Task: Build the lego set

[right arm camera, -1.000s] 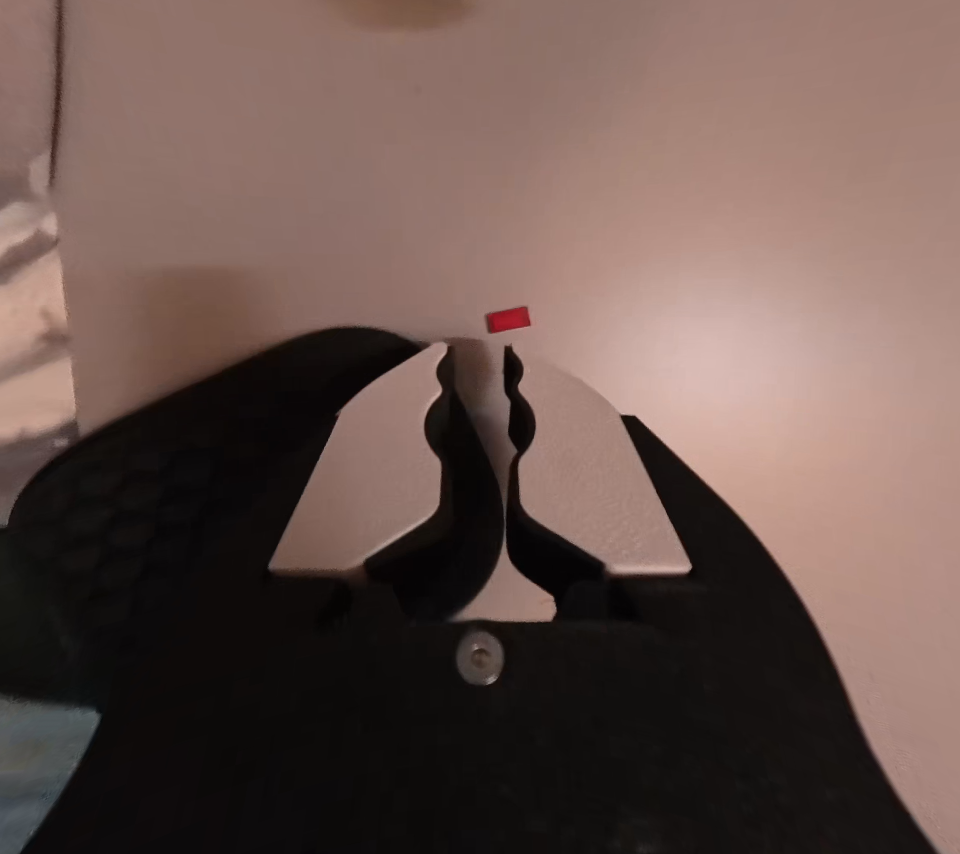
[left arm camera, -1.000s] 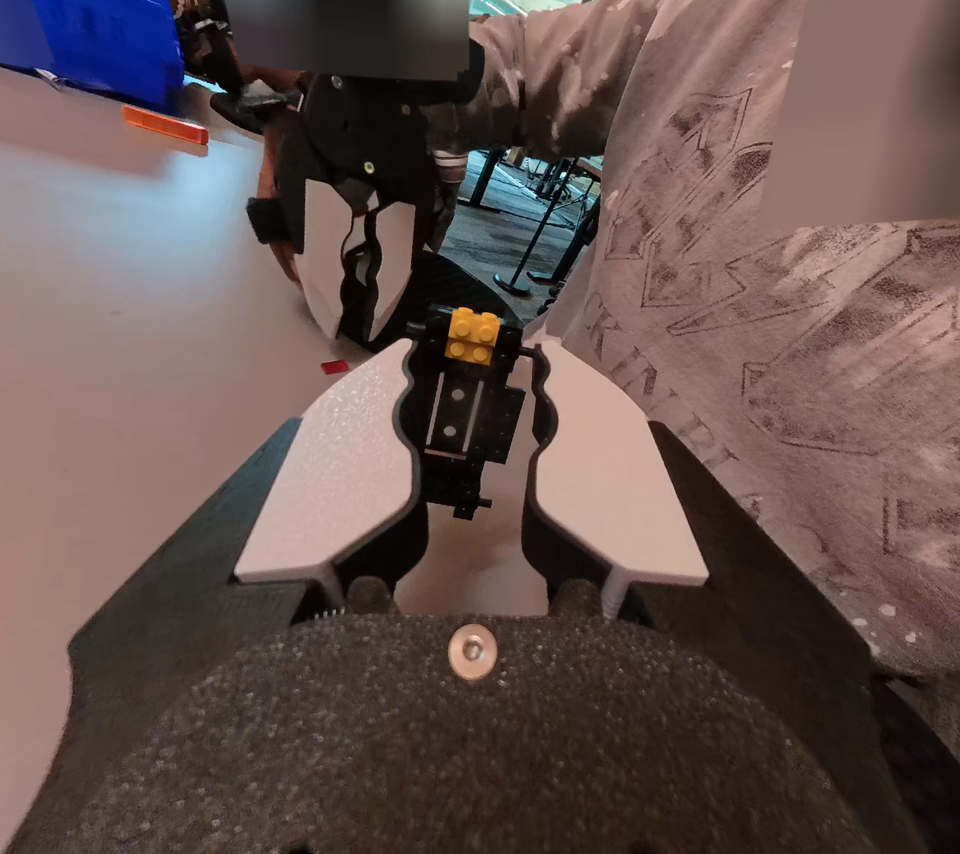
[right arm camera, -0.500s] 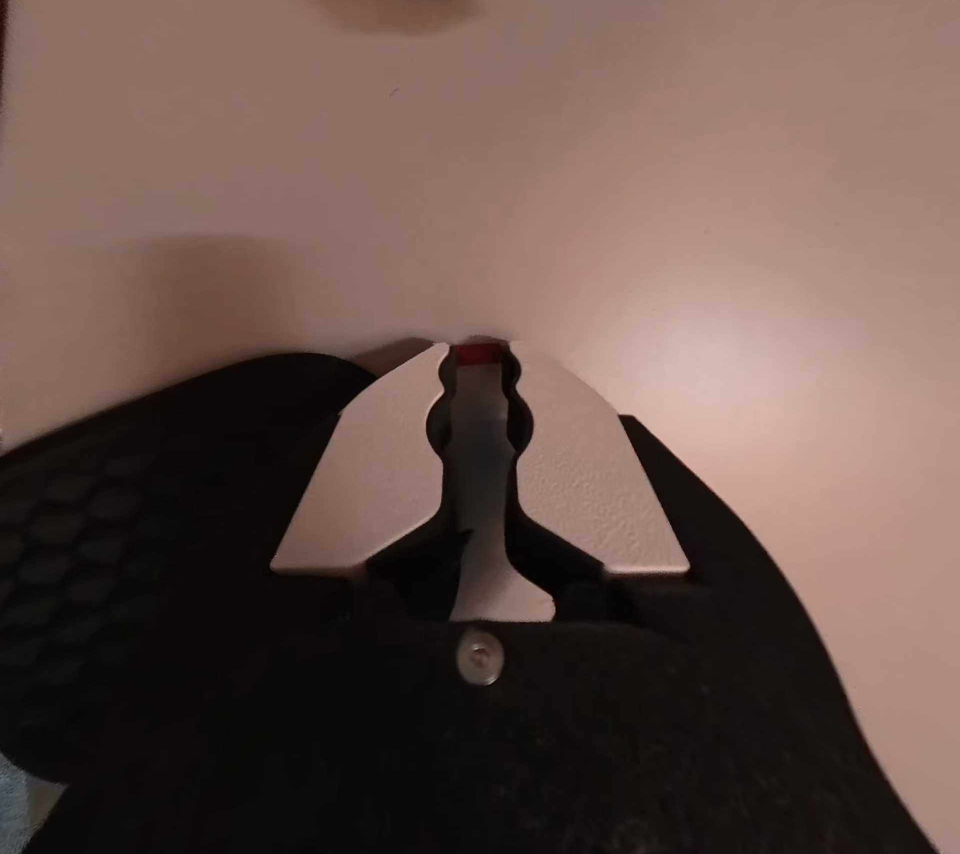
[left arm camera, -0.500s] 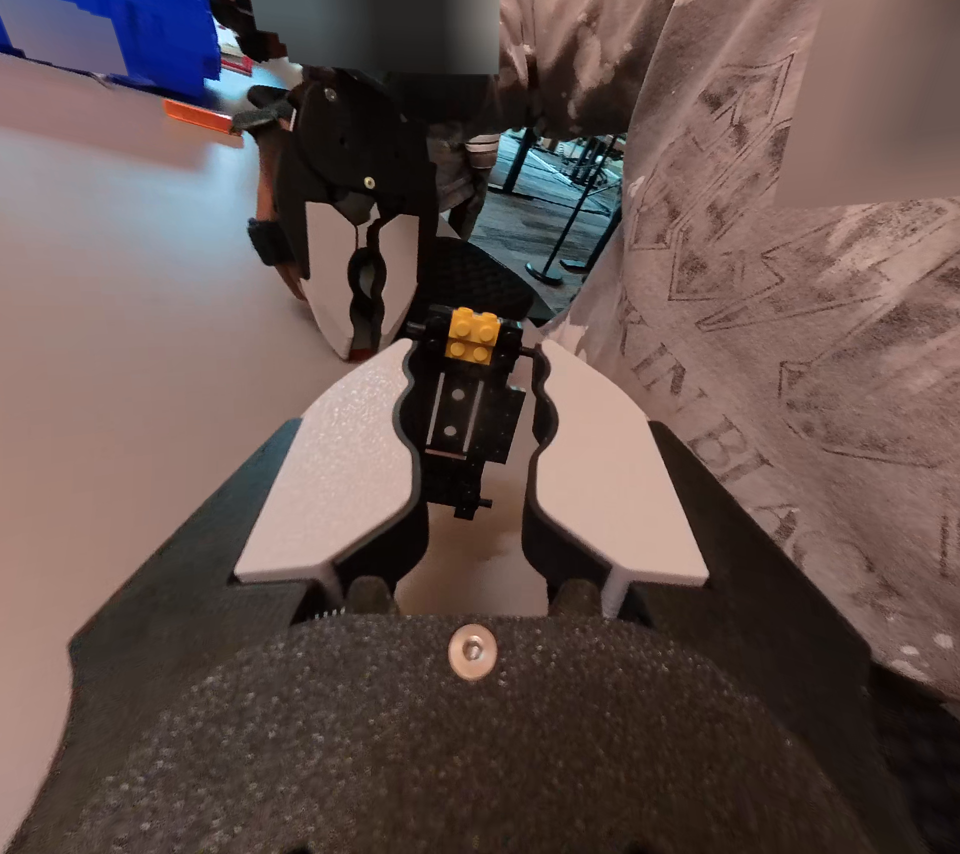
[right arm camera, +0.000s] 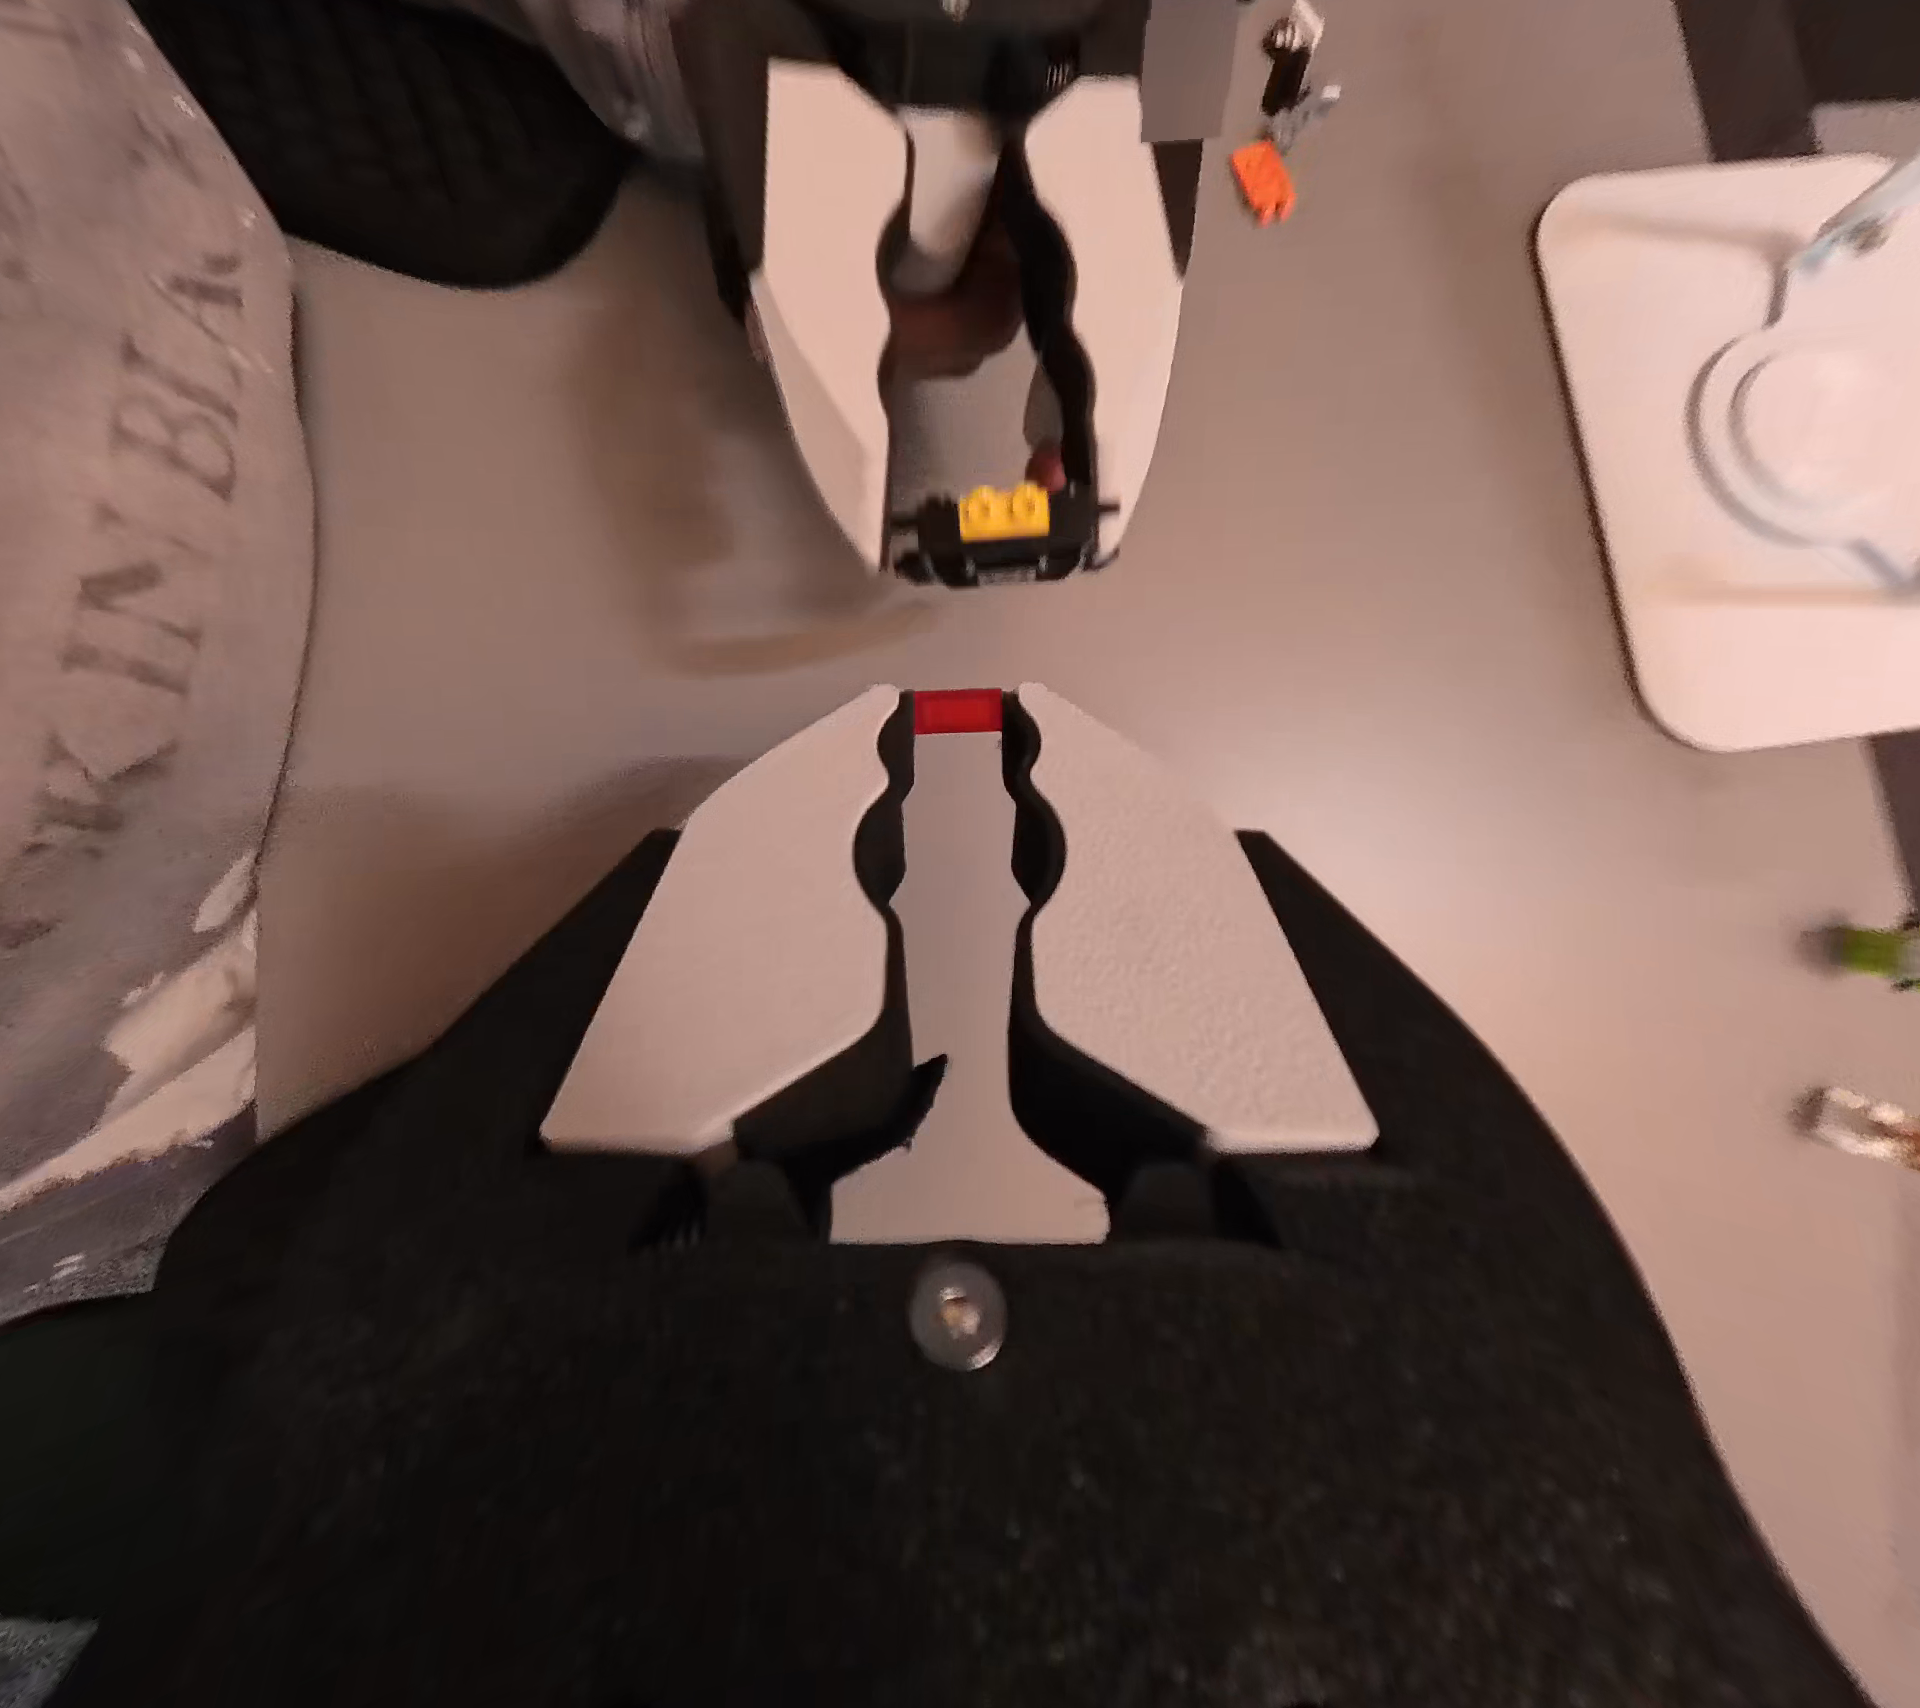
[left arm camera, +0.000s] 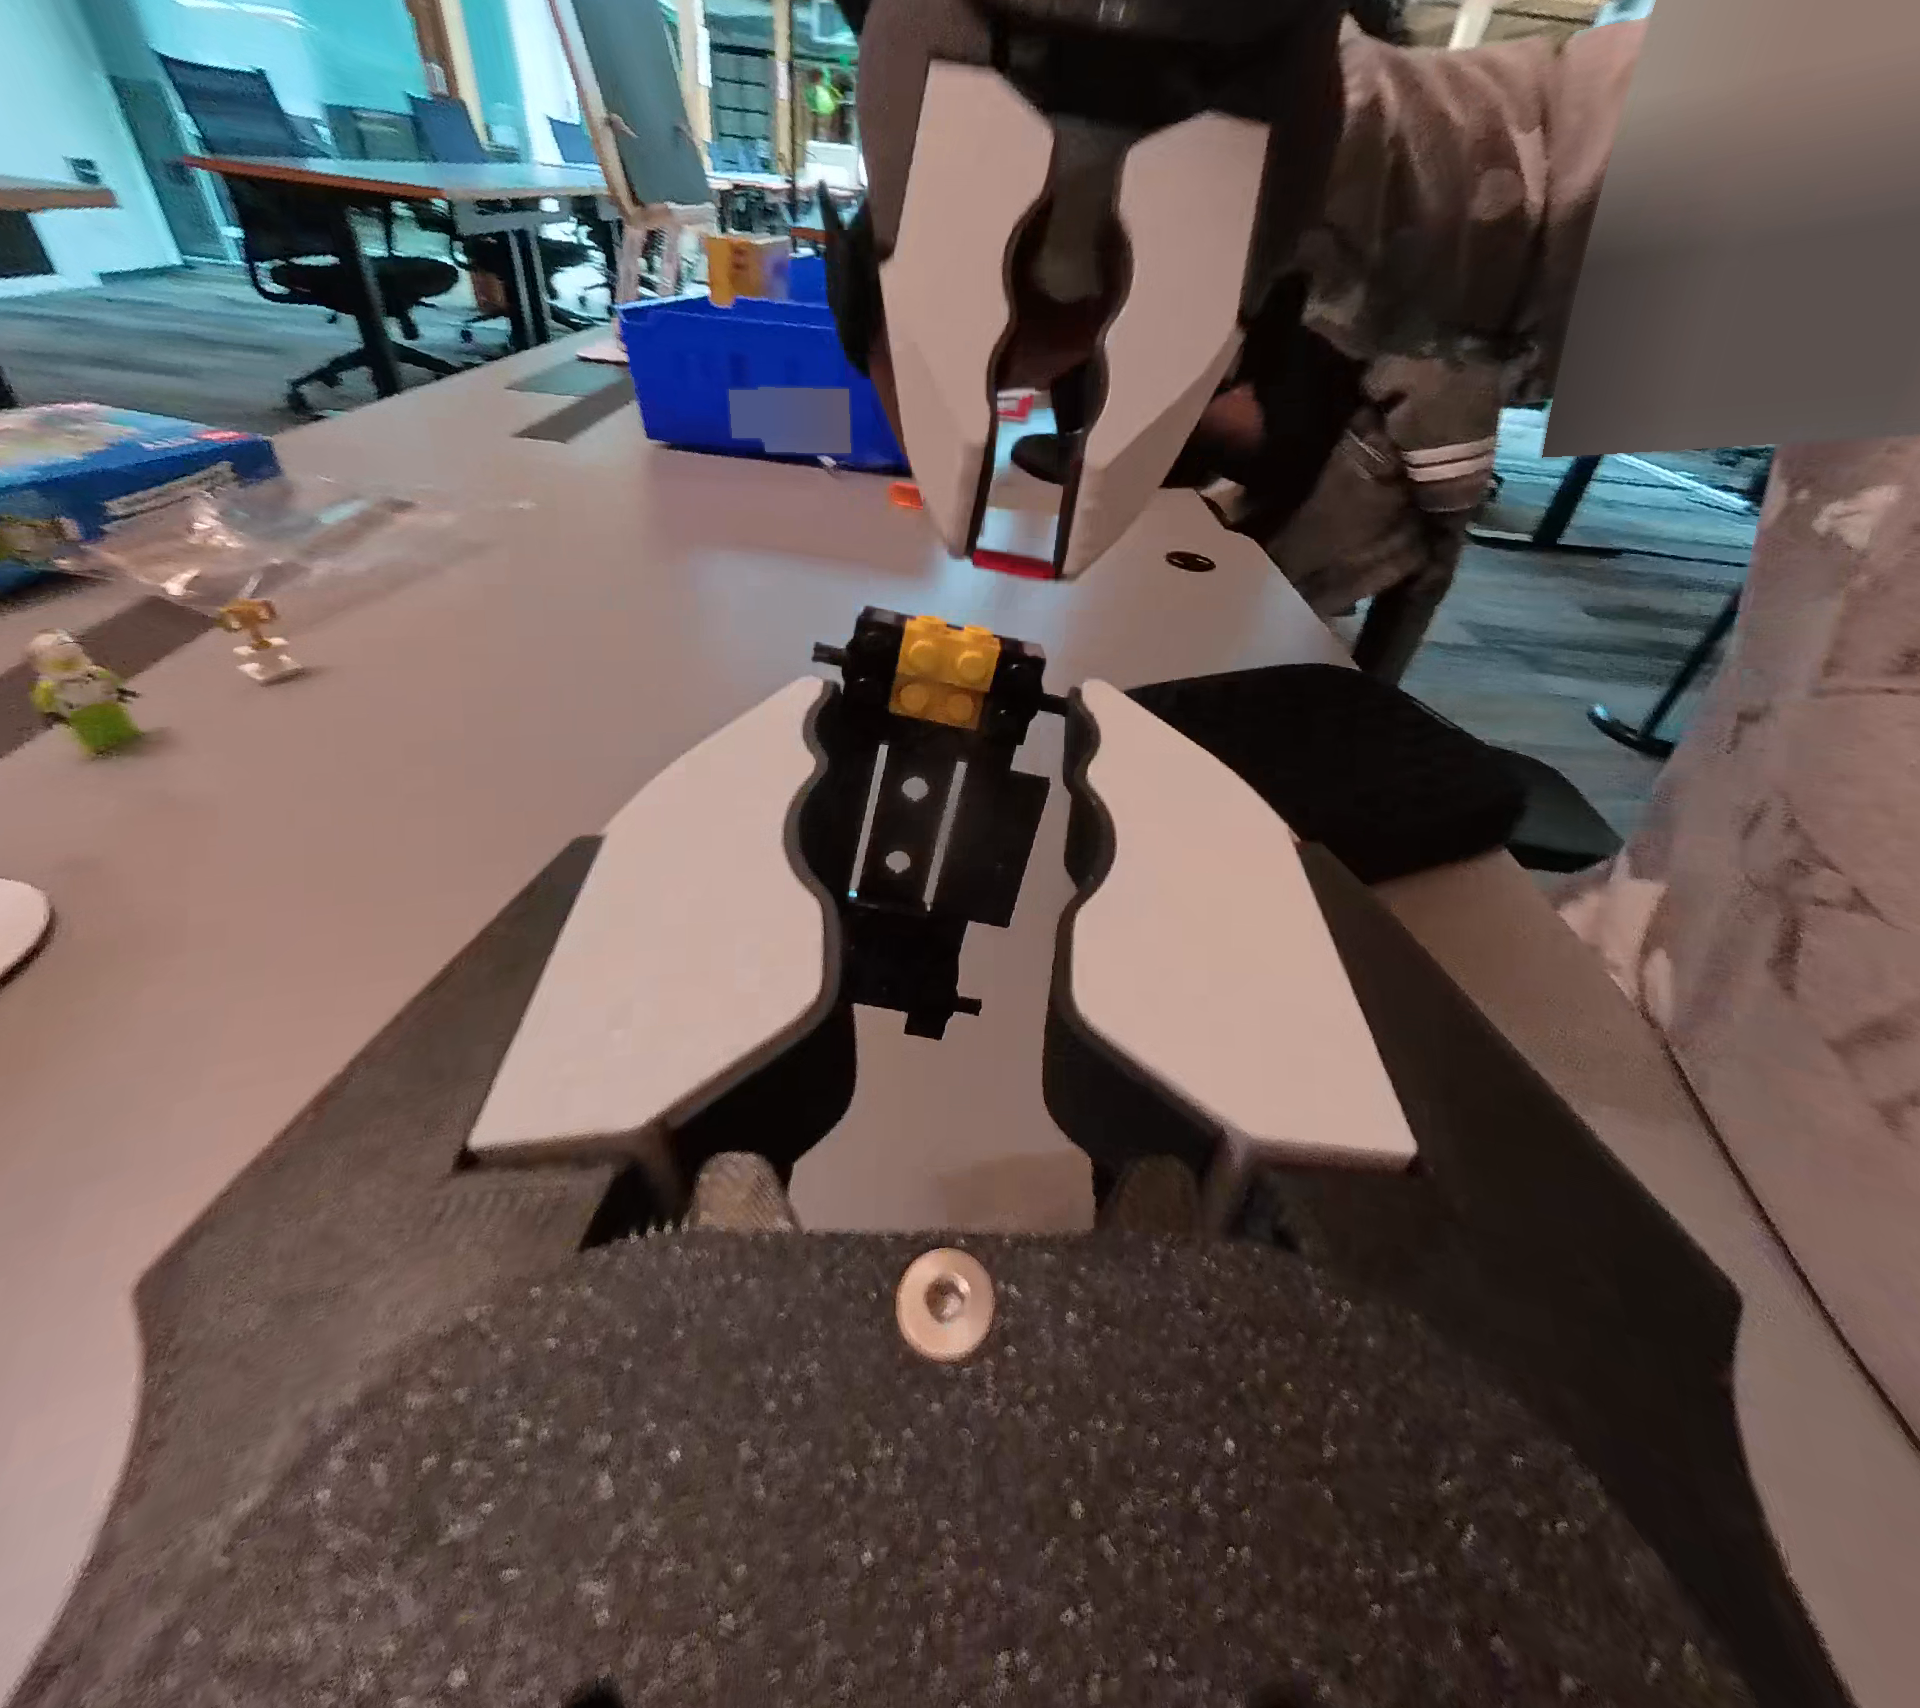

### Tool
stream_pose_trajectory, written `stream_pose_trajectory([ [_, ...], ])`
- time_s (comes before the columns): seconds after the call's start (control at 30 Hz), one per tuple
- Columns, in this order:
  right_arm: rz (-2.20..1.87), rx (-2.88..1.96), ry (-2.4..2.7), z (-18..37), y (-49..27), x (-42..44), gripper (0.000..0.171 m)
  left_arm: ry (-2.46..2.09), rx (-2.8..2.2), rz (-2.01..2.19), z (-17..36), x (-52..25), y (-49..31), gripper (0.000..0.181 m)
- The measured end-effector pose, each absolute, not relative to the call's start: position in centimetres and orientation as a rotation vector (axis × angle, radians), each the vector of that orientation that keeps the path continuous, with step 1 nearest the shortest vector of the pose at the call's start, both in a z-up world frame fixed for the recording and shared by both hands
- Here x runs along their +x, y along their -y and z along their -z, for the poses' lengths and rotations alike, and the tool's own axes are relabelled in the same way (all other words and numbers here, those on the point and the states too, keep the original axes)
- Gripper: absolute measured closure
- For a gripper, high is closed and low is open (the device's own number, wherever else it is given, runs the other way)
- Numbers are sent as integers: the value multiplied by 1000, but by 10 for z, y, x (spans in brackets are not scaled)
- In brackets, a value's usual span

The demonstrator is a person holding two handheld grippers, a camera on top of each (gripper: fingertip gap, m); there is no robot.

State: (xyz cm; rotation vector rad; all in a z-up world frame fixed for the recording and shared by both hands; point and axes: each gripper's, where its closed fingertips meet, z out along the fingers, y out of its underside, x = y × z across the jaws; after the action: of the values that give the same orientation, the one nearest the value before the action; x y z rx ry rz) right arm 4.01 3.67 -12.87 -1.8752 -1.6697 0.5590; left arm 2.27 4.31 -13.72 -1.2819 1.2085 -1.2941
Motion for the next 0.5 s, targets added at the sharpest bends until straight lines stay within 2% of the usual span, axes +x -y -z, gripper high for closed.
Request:
stream_pose_trajectory([
  [0.17,-450,-1843,1807,113,-49,21,155,-1158,-1323,1247,135,25,-47,141],
  [0.5,-411,-1892,1918,119,-56,7,155,-1101,-1345,1303,131,20,-50,141],
])
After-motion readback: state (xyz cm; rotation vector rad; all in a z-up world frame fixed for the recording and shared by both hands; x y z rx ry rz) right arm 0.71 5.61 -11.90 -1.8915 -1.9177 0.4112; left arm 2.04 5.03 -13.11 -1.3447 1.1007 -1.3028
